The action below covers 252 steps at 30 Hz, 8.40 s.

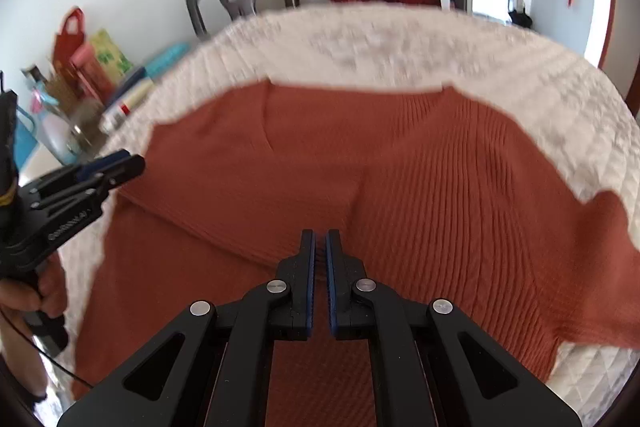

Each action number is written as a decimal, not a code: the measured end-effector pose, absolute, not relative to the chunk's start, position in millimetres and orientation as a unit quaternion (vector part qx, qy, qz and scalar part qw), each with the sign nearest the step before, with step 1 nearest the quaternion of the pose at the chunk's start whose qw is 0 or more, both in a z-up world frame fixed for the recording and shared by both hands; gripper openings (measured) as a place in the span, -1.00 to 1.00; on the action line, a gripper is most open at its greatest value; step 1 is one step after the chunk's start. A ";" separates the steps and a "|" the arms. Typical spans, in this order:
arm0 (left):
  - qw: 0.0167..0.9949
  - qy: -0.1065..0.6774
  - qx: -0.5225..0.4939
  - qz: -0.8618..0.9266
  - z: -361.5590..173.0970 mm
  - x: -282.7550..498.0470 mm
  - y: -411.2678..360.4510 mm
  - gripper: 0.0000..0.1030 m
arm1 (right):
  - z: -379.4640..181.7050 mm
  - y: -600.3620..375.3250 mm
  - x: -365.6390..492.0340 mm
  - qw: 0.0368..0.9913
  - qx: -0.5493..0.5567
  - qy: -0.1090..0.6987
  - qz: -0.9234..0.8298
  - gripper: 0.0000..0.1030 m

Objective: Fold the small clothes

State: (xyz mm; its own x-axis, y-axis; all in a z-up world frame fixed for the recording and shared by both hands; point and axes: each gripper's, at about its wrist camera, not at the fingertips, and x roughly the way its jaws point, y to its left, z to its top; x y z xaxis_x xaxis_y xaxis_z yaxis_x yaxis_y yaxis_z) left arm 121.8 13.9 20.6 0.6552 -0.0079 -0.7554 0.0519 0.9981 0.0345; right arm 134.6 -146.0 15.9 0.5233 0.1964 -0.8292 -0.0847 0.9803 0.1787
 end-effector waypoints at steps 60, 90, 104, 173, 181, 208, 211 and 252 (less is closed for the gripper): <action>0.908 0.410 -0.001 -0.088 23.6 75.4 -68.8 -0.15 | 27.0 -358.0 -10.9 0.860 0.297 0.385 -0.151 -0.08; 0.916 0.387 -0.057 -0.088 46.7 69.5 -34.3 -0.11 | 94.1 -259.8 66.2 0.903 0.263 0.336 0.057 -0.89; 0.893 0.403 -0.114 -0.163 48.5 80.1 -37.7 -0.11 | 38.1 -206.5 58.5 0.868 0.218 0.421 0.150 -0.61; 0.899 0.397 -0.033 -0.183 52.1 141.4 -76.3 -0.82 | 39.0 -269.1 91.1 0.900 0.161 0.404 0.015 -0.62; 0.897 0.416 -0.003 -0.150 25.4 154.5 -82.4 -0.82 | 20.8 -290.3 119.2 0.891 0.176 0.419 -0.002 -0.62; 0.923 0.381 0.031 -0.034 40.4 112.7 -29.3 -0.64 | 34.9 -253.4 91.4 0.900 0.095 0.426 0.002 -0.61; 0.924 0.381 0.023 -0.004 37.0 109.8 -5.5 -0.58 | 26.9 -252.1 92.8 0.893 0.084 0.441 -0.002 -0.61; 0.915 0.403 -0.004 0.002 22.9 68.9 30.4 -0.38 | 35.3 -250.4 48.5 0.889 0.102 0.447 0.007 -0.61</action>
State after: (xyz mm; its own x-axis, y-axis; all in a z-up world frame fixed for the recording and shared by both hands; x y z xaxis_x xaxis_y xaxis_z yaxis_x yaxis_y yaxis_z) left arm 68.9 30.4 22.9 0.6748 -0.0004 -0.7380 -0.0067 1.0000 -0.0066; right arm 48.5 -250.4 35.3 0.6009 0.1035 -0.7926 0.0779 0.9793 0.1869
